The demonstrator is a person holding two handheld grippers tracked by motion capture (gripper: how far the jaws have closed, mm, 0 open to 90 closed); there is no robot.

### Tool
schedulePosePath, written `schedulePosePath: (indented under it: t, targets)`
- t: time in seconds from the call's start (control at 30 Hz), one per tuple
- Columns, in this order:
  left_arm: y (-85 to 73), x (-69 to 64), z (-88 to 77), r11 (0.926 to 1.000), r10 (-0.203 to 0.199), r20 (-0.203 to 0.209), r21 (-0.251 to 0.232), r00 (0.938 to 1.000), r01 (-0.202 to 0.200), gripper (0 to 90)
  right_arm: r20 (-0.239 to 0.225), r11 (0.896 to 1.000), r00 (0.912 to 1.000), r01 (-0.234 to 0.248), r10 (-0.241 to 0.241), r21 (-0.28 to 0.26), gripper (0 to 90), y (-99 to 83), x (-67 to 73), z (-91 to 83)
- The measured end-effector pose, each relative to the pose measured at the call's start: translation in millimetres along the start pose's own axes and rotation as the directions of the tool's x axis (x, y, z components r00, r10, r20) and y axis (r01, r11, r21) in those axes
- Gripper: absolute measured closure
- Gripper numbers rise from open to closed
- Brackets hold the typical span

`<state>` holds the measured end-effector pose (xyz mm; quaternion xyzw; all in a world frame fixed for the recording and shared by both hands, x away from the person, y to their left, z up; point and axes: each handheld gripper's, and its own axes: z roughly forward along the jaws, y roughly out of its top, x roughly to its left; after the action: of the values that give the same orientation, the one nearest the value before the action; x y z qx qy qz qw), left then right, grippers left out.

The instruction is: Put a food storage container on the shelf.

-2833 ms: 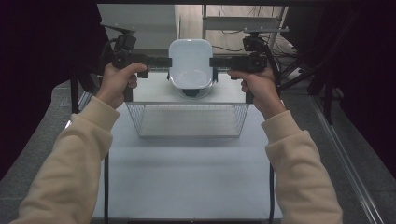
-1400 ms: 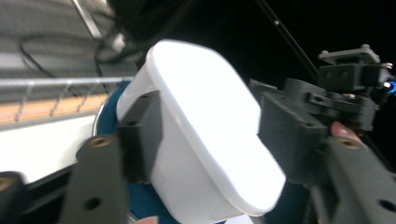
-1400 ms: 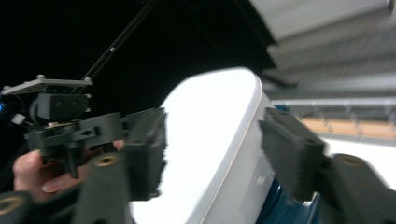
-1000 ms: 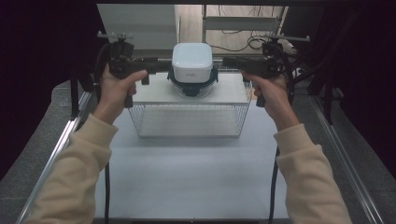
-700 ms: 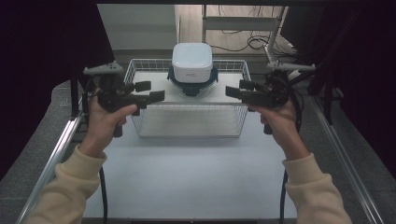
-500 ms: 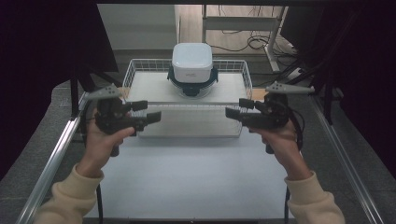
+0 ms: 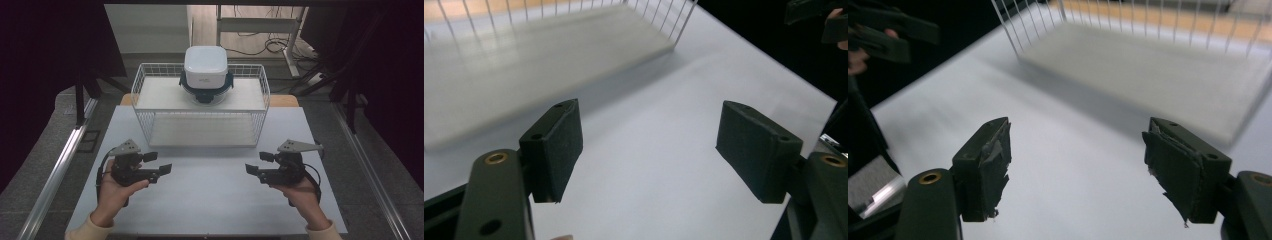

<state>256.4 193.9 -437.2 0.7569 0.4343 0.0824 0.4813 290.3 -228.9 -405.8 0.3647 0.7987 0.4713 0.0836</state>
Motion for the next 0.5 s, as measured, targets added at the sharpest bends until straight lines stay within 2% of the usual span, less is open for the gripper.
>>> schedulePosePath:
  t: [0.1, 0.17, 0.3, 0.5]
  targets:
    - [-12.3, 5.3, 9.9, 0.9991, -0.023, -0.001, 0.035, 0.9997, 0.023, 26.5, 0.007, 0.999, 0.9998, -0.021, 0.02, 0.026, 26.7, -13.3, -5.5, 5.5]
    - [-15.9, 5.8, 14.0, 0.9985, -0.017, -0.011, 0.052, 0.9998, 0.018, 26.5, 0.017, 0.999, 0.9995, -0.027, 0.026, 0.041, 26.7, -20.6, -8.3, 8.8]
    - [-16.7, 6.0, 16.4, 0.9985, -0.011, -0.012, 0.053, 0.9999, 0.011, 26.6, 0.024, 0.997, 0.9989, -0.041, 0.04, 0.058, 26.7, -29.2, -11.6, 12.4]
    - [-16.7, 6.5, 17.3, 0.9984, -0.013, -0.005, 0.055, 0.9999, 0.013, 26.5, 0.037, 0.999, 0.9991, -0.02, 0.018, 0.041, 26.7, -30.9, -9.1, 11.7]
